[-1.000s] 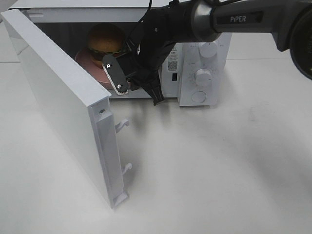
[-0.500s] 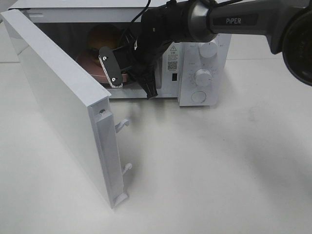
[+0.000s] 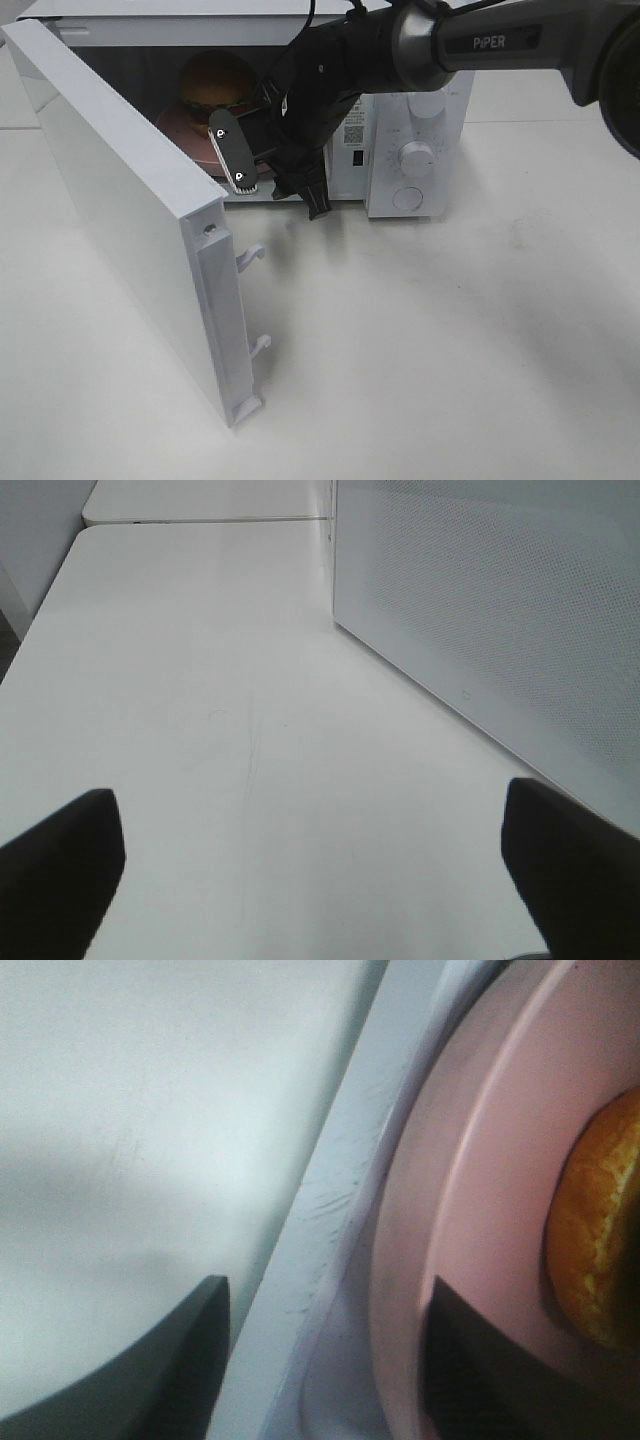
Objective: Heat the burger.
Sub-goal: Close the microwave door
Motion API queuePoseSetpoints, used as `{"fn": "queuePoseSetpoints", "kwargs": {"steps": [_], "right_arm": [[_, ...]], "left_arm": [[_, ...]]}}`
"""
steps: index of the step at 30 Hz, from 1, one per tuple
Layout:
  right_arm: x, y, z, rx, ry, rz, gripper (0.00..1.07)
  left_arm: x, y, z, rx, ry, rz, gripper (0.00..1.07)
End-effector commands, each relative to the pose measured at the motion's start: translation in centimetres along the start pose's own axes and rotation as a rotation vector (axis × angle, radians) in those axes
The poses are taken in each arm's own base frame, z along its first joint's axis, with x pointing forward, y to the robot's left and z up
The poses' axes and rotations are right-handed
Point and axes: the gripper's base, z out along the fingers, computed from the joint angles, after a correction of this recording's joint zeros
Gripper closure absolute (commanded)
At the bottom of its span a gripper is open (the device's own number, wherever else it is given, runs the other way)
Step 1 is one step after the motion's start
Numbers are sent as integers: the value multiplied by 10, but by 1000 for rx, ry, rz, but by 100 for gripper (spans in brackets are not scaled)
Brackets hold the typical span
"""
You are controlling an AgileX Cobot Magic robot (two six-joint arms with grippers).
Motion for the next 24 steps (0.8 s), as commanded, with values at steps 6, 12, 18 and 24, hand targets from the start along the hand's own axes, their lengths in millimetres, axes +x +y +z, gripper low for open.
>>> {"fn": "queuePoseSetpoints", "kwargs": {"steps": [6, 12, 18, 24], "right_arm": [[-3, 2, -20, 38, -32, 78, 29], [-1, 10, -29, 24, -31, 84, 28], [1, 18, -41, 27, -32, 89, 30], [4, 24, -60, 51, -36, 117, 31]], "left_arm": [[1, 0, -2, 0, -29, -6, 12], [1, 0, -2, 0, -29, -6, 12], [1, 0, -2, 0, -29, -6, 12], [1, 0, -2, 0, -29, -6, 12]]}}
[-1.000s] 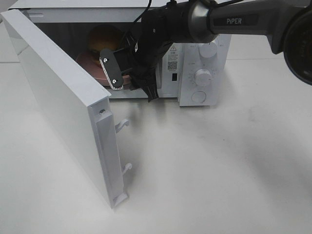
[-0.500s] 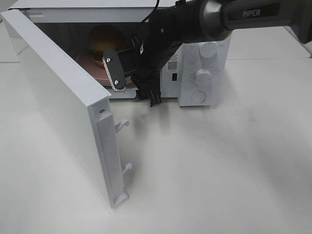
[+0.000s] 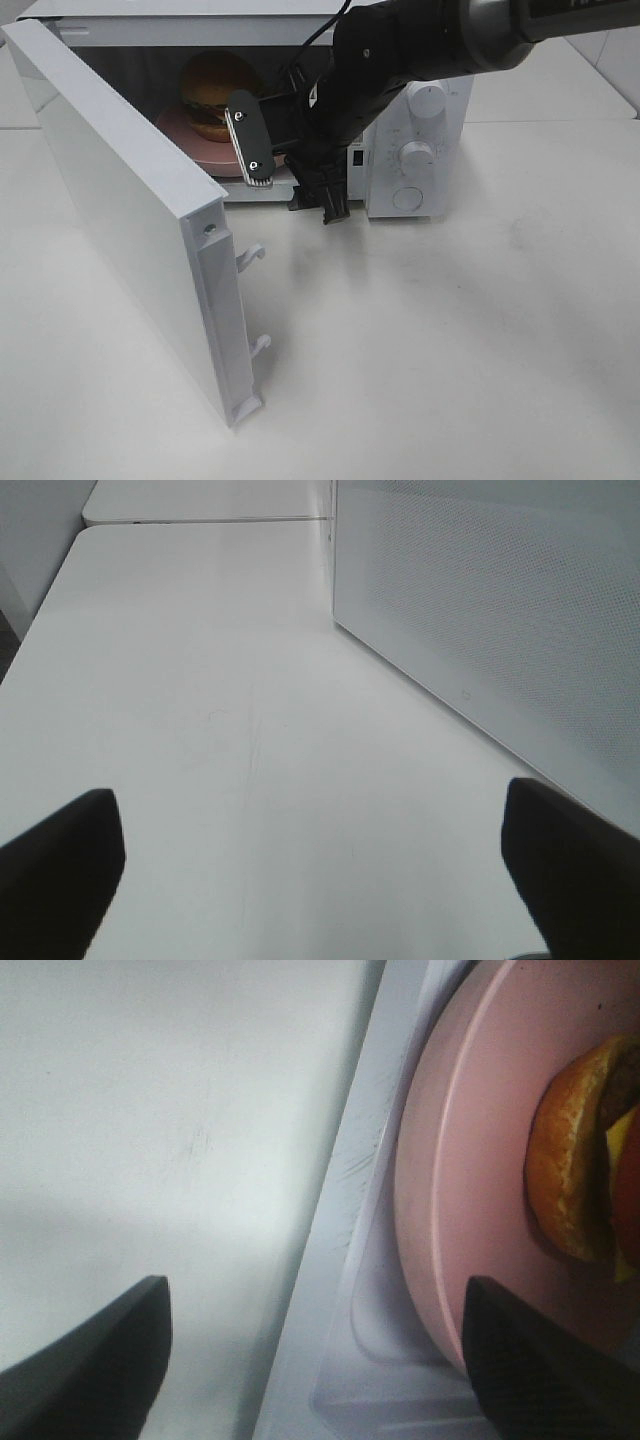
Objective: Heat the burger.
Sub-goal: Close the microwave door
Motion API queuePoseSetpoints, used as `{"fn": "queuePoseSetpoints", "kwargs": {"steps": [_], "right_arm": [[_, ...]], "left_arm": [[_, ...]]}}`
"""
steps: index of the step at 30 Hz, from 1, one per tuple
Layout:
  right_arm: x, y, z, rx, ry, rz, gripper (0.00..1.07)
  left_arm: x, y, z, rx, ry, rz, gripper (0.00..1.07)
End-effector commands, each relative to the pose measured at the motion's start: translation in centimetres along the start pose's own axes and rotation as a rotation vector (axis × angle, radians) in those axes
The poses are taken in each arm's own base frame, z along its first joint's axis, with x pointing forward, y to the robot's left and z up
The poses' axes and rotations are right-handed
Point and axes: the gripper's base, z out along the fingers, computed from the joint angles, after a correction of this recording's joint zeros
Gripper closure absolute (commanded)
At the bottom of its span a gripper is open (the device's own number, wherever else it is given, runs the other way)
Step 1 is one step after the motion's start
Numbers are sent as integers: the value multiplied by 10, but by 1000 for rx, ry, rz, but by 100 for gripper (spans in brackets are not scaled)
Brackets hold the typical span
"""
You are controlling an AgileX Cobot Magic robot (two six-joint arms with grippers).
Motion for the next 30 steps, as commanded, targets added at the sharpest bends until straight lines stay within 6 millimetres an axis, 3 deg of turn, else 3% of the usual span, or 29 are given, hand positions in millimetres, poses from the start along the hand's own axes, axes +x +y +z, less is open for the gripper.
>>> {"fn": "queuePoseSetpoints", "kwargs": {"steps": [1, 14, 30], "right_arm": [[0, 1, -11, 16, -5, 10, 31], [17, 16, -47, 53, 13, 77, 31], [26, 43, -94, 54, 26, 293, 31]], "left_arm": [[1, 0, -2, 0, -29, -6, 12], [1, 0, -2, 0, -29, -6, 12], [1, 0, -2, 0, -29, -6, 12]]}}
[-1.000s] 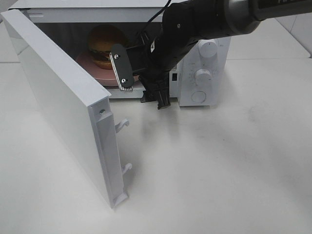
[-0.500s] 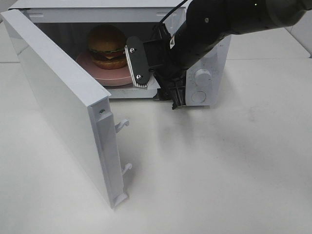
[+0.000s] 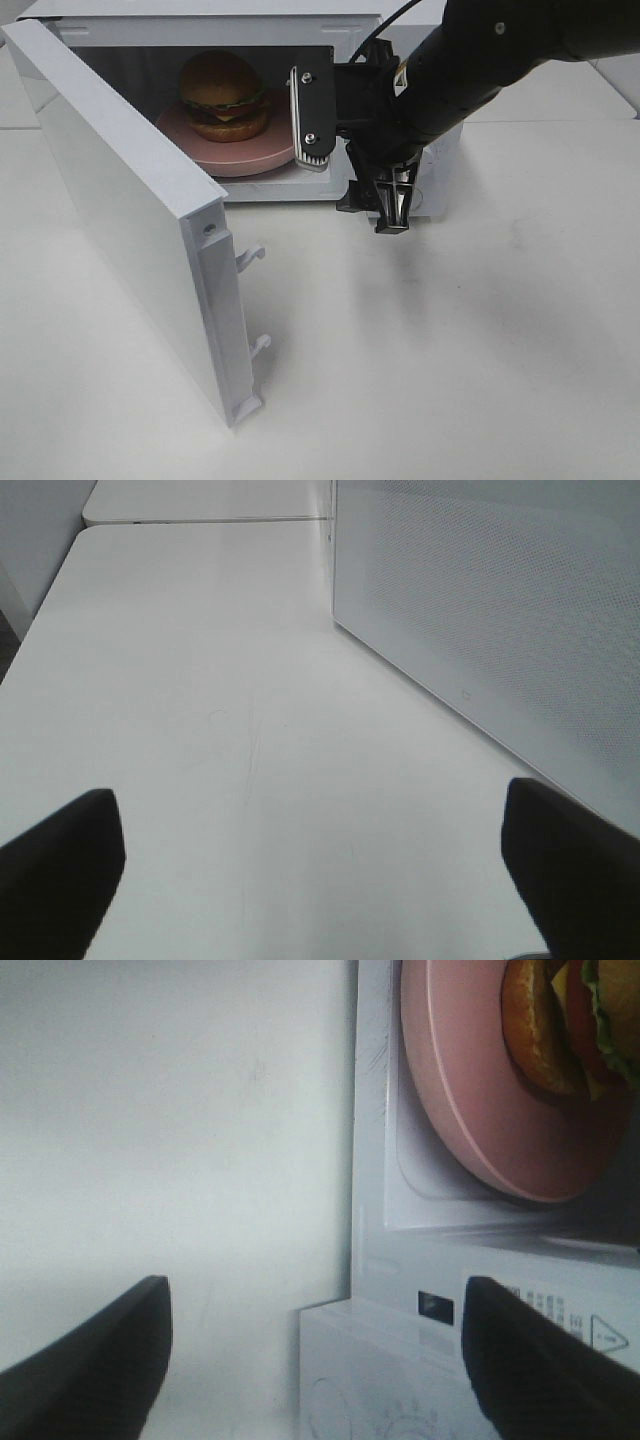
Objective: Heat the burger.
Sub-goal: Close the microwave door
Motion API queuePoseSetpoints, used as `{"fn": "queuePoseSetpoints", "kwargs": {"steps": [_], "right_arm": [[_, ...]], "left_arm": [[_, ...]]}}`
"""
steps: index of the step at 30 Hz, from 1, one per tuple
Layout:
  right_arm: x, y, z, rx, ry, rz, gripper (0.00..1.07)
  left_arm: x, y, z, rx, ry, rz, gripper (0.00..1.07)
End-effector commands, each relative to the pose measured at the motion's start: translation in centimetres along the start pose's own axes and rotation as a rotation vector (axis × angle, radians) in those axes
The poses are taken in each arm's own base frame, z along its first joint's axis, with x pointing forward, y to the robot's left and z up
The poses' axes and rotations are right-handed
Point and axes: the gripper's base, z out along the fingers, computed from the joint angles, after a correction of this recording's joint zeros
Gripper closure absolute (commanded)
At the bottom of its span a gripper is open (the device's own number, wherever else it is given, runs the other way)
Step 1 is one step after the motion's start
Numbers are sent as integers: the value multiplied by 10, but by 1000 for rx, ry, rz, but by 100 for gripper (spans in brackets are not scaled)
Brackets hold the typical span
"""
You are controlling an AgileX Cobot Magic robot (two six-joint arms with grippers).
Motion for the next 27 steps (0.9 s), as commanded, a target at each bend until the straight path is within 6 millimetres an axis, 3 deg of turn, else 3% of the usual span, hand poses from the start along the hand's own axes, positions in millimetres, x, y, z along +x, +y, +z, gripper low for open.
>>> {"fn": "queuePoseSetpoints", "kwargs": {"steps": [1, 13, 15, 18, 23, 27], "right_arm": [[9, 8, -16, 5, 26, 96, 31], [27, 30, -44, -12, 108, 557, 31], [35, 39, -59, -21, 169, 729, 31], [37, 42, -62, -24, 183, 761, 31], [52, 61, -89, -31, 274, 967, 31], [58, 70, -101, -36, 306, 1020, 31]], "left_arm": [[1, 0, -2, 0, -29, -6, 12], [1, 0, -2, 0, -29, -6, 12], [1, 0, -2, 0, -29, -6, 12], [1, 0, -2, 0, -29, -6, 12], [1, 0, -2, 0, -29, -6, 12], [1, 0, -2, 0, -29, -6, 12]]}}
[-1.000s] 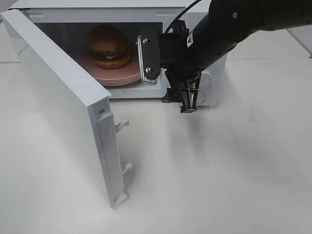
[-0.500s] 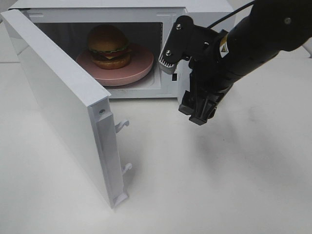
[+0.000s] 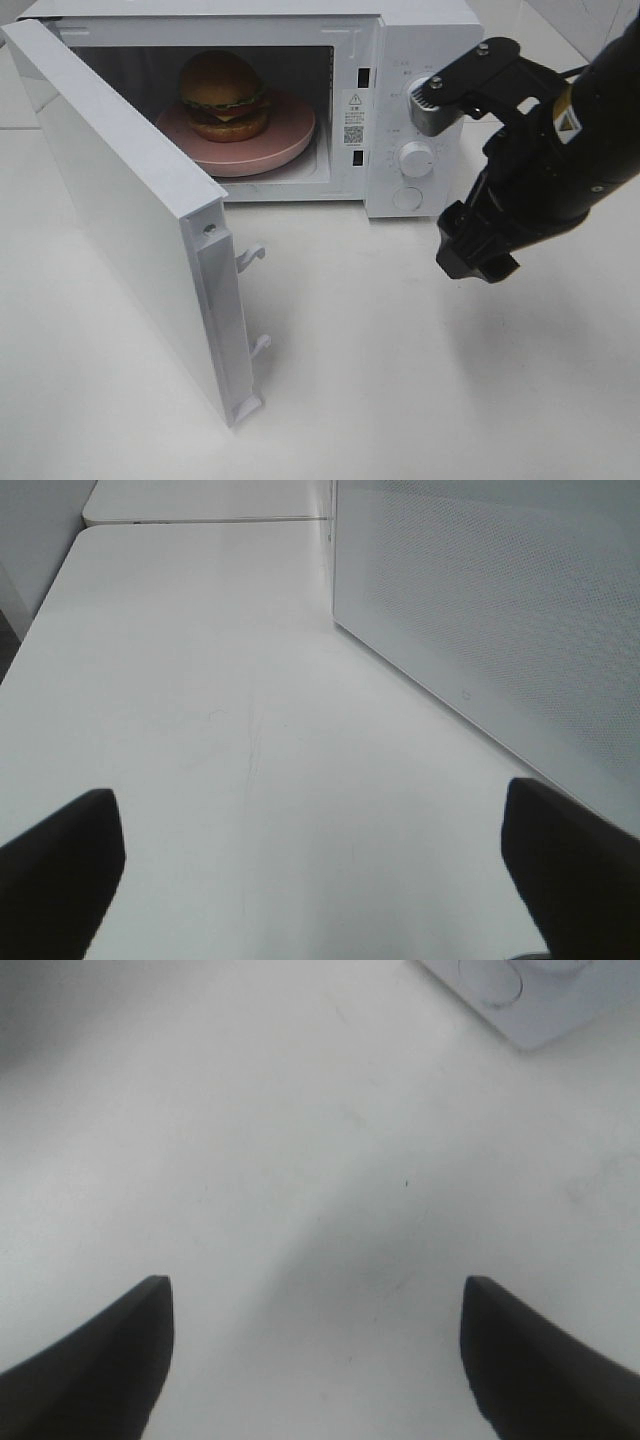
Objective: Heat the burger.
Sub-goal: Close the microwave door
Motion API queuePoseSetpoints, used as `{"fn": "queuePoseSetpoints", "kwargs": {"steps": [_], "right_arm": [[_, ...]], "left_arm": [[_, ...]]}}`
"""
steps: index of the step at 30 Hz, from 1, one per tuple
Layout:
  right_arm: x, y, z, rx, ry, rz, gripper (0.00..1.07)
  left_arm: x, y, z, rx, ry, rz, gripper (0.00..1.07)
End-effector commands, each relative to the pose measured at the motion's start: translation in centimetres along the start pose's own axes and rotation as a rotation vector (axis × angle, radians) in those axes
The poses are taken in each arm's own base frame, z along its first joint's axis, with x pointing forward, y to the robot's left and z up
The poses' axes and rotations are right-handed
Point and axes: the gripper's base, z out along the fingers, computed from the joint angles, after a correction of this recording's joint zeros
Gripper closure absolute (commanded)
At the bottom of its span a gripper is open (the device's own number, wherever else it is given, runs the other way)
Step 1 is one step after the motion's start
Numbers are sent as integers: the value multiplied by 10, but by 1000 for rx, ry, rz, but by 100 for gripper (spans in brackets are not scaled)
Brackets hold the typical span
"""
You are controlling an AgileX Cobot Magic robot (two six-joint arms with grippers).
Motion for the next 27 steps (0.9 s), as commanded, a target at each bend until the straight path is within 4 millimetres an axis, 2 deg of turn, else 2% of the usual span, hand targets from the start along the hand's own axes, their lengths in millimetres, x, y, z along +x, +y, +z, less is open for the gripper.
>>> {"fn": "queuePoseSetpoints", "kwargs": {"steps": [1, 2, 4, 7, 9, 23, 27], "right_arm": [[19, -2, -11, 9, 47, 83, 31], [19, -2, -11, 9, 47, 83, 31], [37, -4, -23, 20, 94, 120, 31], [41, -4, -26, 21, 107, 124, 31], [54, -3, -36, 10, 140, 143, 31], [80, -4, -72, -15, 135, 185, 31], [90, -4, -74, -16, 128, 189, 31]], "left_arm": [[1, 0, -2, 0, -29, -6, 12], [1, 0, -2, 0, -29, -6, 12], [1, 0, -2, 0, -29, -6, 12], [1, 0, -2, 0, -29, -6, 12], [1, 0, -2, 0, -29, -6, 12], [1, 0, -2, 0, -29, -6, 12], [1, 0, -2, 0, -29, -6, 12]]}}
